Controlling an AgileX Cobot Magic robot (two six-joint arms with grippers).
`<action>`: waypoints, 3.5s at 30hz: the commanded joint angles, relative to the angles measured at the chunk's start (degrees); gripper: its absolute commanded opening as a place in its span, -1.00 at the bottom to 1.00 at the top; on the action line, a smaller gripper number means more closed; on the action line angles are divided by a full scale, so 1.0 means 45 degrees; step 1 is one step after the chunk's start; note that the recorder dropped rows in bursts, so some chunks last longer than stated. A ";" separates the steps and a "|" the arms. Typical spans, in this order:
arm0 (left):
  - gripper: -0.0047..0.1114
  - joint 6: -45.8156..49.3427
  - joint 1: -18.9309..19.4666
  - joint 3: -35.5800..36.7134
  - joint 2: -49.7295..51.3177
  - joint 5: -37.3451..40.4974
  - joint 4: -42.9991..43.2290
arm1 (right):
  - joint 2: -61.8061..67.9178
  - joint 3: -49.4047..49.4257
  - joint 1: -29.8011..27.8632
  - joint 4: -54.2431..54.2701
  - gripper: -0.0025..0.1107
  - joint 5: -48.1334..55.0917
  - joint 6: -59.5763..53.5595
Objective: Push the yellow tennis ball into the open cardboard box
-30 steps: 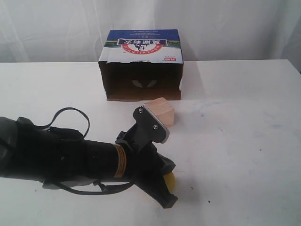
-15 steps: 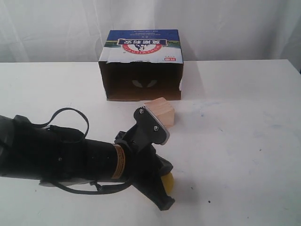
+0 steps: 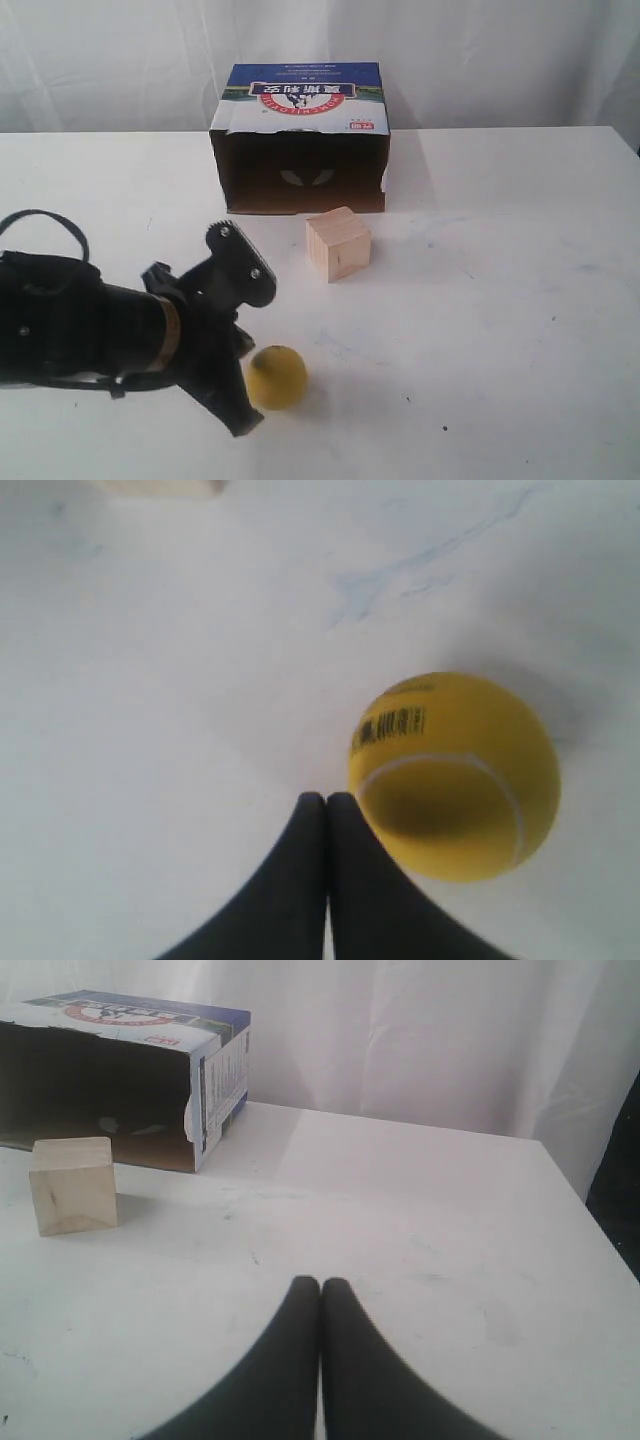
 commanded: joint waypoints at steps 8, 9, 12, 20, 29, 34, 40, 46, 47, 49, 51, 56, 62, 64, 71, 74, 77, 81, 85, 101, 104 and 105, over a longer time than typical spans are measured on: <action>-0.92 0.0385 0.0866 0.0203 -0.2065 0.2414 0.1109 | -0.0083 0.0056 -0.0014 0.0000 -0.96 -0.0077 0.0024; -0.92 0.0430 0.1130 0.0328 -0.1934 0.2227 0.1238 | -0.0083 0.0056 -0.0014 0.0000 -0.96 -0.0077 0.0024; -0.92 0.0468 0.2462 0.0591 -0.1318 0.1727 0.1317 | -0.0083 0.0056 -0.0014 0.0000 -0.96 -0.0077 0.0024; -0.92 -0.0490 0.4017 0.1547 -0.0052 0.0351 0.1555 | -0.0083 0.0056 -0.0014 0.0000 -0.96 -0.0108 0.0024; -0.92 -0.0931 0.3991 0.1686 0.0058 0.0125 0.1555 | -0.0083 0.0056 -0.0014 0.0000 -0.96 -0.0108 0.0024; -0.92 -0.1155 0.3799 0.1686 -0.0080 -0.0193 0.1555 | -0.0083 0.0056 -0.0014 0.0000 -0.96 -0.0108 0.0024; -0.92 -0.1441 0.3642 0.1231 -0.0055 -0.0248 0.1555 | -0.0083 0.0056 -0.0014 0.0000 -0.96 -0.0108 0.0024; -0.92 -0.1441 0.3642 0.0929 -0.0055 -0.0794 0.1555 | -0.0083 0.0056 -0.0014 0.0000 -0.96 -0.0108 0.0024; -0.92 -0.1441 0.3642 0.0929 -0.0055 -0.0966 0.1555 | -0.0083 0.0056 -0.0014 0.0000 -0.96 -0.0108 0.0024; -0.92 -0.1491 0.3607 0.0929 -0.0055 -0.1019 0.1555 | -0.0083 0.0056 -0.0014 0.0000 -0.96 -0.0108 0.0024; -0.92 -0.1491 0.3502 0.0929 -0.0055 -0.0966 0.1555 | -0.0083 0.0056 -0.0014 0.0000 -0.96 -0.0108 0.0024; -0.92 -0.1836 0.3374 0.0929 -0.0055 -0.1318 0.1555 | -0.0083 0.0056 -0.0014 0.0000 -0.96 -0.0108 0.0024; -0.92 -0.2329 0.3374 0.0929 -0.0055 -0.2154 0.1555 | -0.0083 0.0056 -0.0014 0.0000 -0.96 -0.0086 0.0024; -0.92 -0.2389 0.3374 0.0929 -0.0055 -0.2242 0.1524 | -0.0083 0.0056 -0.0014 0.0000 -0.96 -0.0086 0.0024; -0.92 -0.2751 0.3096 0.0624 0.0261 -0.2723 0.1444 | -0.0083 0.0056 -0.0014 0.0000 -0.96 -0.0113 0.0024; -0.92 -0.2655 0.3069 0.0247 0.0118 -0.1979 0.1885 | -0.0083 0.0056 -0.0014 0.0000 -0.96 -0.0113 0.0024; -0.92 -0.2422 0.3069 0.0241 -0.0708 -0.0768 0.2265 | -0.0083 0.0056 -0.0014 0.0000 -0.96 -0.0113 0.0024; -0.92 -0.2476 0.3069 0.1426 -0.2407 0.0825 0.2057 | -0.0083 0.0056 -0.0014 0.0000 -0.96 -0.0113 0.0024; -0.92 -0.2817 0.3069 0.2509 -0.3767 0.1549 0.1444 | -0.0083 0.0056 -0.0014 0.0000 -0.96 -0.0112 0.0069; -0.92 -0.3725 0.2325 0.3470 -0.4629 0.2006 0.0026 | -0.0083 0.0056 -0.0014 0.0000 -0.96 -0.0083 0.0440; -0.92 -0.3725 0.2325 0.3752 -0.4629 0.2447 -0.0028 | -0.0083 0.0056 -0.0014 0.0000 -0.96 -0.0083 0.0440; -0.92 -0.3725 0.2325 0.3867 -0.4629 0.2582 -0.0059 | -0.0083 0.0056 -0.0014 0.0000 -0.96 -0.0083 0.0440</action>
